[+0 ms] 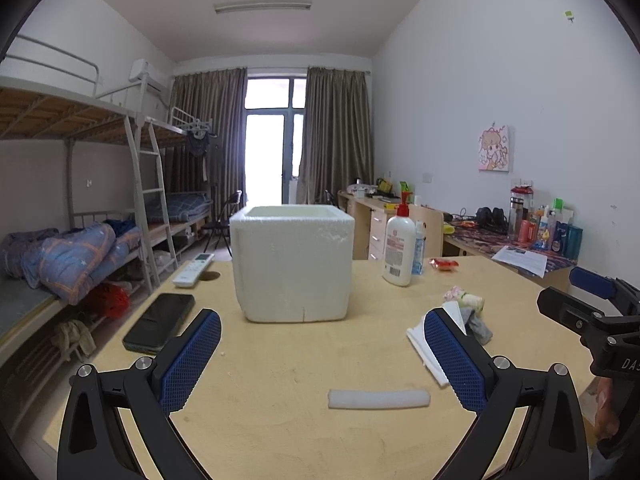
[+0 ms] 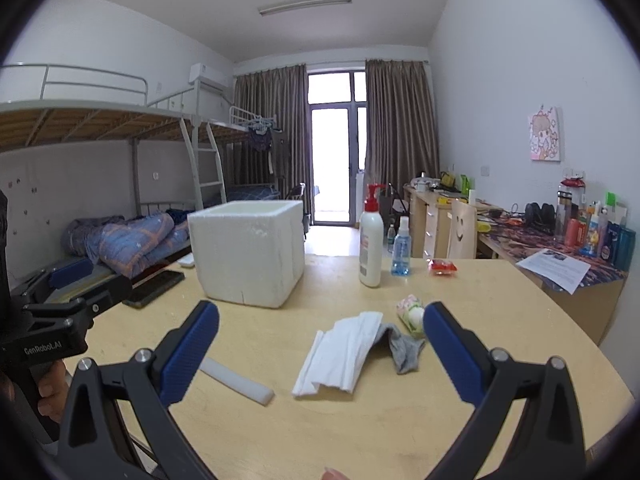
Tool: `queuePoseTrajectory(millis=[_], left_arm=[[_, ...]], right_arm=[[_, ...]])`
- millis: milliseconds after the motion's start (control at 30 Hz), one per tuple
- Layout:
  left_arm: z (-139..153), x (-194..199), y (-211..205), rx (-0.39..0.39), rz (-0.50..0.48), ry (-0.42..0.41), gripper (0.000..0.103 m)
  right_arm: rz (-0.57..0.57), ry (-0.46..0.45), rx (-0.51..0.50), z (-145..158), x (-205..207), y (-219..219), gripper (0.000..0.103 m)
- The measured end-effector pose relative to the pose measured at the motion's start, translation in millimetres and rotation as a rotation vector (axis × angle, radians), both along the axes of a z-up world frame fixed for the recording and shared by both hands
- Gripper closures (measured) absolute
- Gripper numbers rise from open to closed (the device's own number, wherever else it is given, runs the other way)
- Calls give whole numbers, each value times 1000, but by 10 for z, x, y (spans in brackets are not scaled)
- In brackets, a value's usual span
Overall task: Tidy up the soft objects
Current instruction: 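Move the left tool toward the white tube while the right approaches the white cloth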
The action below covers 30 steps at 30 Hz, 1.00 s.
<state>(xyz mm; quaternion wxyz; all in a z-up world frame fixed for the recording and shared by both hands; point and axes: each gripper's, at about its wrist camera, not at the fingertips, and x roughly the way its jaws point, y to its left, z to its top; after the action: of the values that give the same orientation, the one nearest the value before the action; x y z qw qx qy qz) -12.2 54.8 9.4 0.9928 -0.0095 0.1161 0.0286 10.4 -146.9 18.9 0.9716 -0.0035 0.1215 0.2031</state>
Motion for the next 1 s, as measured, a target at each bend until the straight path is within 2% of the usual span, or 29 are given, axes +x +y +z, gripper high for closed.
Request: queuePoseTrajectory(millis=[267, 400, 733, 900, 1000], left_arm=[[-141, 43, -35, 11, -37, 22, 1], [-238, 144, -48, 15, -54, 66, 1], [-453, 419, 67, -64, -141, 192, 1], [-484, 528, 107, -37, -242, 237, 1], [-491, 660, 114, -14, -316, 295, 1]], right_arm=[[11, 35, 2, -112, 41, -28, 0], [9, 65, 5, -182, 101, -39, 0], [17, 108, 9, -297, 205, -40, 0], [19, 138, 16, -368, 281, -70, 0], [18, 151, 18, -403, 317, -78, 0]])
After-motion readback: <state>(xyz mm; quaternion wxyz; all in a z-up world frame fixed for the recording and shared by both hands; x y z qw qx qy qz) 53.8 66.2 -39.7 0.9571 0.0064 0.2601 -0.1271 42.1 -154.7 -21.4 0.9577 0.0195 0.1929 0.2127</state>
